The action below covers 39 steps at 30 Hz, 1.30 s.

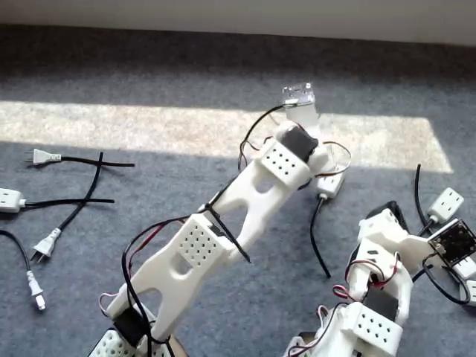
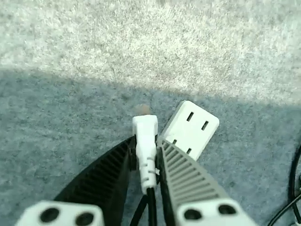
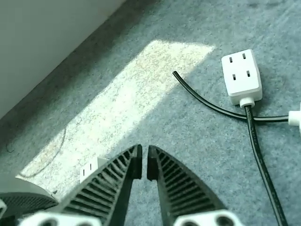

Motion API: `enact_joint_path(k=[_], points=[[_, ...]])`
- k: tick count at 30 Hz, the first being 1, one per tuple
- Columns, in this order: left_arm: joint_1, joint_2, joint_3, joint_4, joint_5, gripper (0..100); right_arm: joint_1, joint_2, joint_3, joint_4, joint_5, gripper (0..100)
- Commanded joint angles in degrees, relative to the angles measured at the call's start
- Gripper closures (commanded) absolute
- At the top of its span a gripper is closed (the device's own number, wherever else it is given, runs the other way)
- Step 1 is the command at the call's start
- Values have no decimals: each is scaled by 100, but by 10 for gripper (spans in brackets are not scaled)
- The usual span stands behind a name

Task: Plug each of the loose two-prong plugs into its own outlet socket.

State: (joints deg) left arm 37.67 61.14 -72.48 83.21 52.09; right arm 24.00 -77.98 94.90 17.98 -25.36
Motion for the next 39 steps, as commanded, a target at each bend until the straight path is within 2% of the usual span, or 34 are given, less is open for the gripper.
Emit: enact_joint_path(k=[1, 3, 8, 11, 13, 17, 20, 23, 25, 29, 33, 39], points=[[136, 224, -1798, 536, 501, 994, -75, -57, 119, -110, -44, 961], [233, 338, -2290, 721, 510, 994, -75, -57, 119, -110, -44, 961], [295, 418, -2220, 774, 941, 994, -75, -57, 119, -110, -44, 961], [31, 365, -2255, 1433, 1011, 994, -75, -57, 119, -127, -26, 959], [-268, 321, -2237, 1881, 985, 994, -101, -57, 92, -136, 316, 957], [-769, 224, -1552, 1899, -9, 994, -523, -13, 40, -127, 598, 919], [-743, -233, -1209, 1908, -88, 994, -576, 4, -215, -40, 598, 888], [-708, -1165, -330, 1908, -396, 994, -620, 312, -558, 207, 598, 882], [-778, -1956, 646, 1899, -571, 994, -708, 954, -980, 224, 598, 882], [-1473, -3714, 2633, 1881, -580, 994, -1007, 3108, -2492, 259, 624, 855], [-2457, -5077, 4145, 1881, -624, 994, -1455, 5349, -4646, 1200, 642, 837], [-3521, -5279, 5692, 870, -580, 994, -1842, 7908, -7916, 2888, 589, 835]])
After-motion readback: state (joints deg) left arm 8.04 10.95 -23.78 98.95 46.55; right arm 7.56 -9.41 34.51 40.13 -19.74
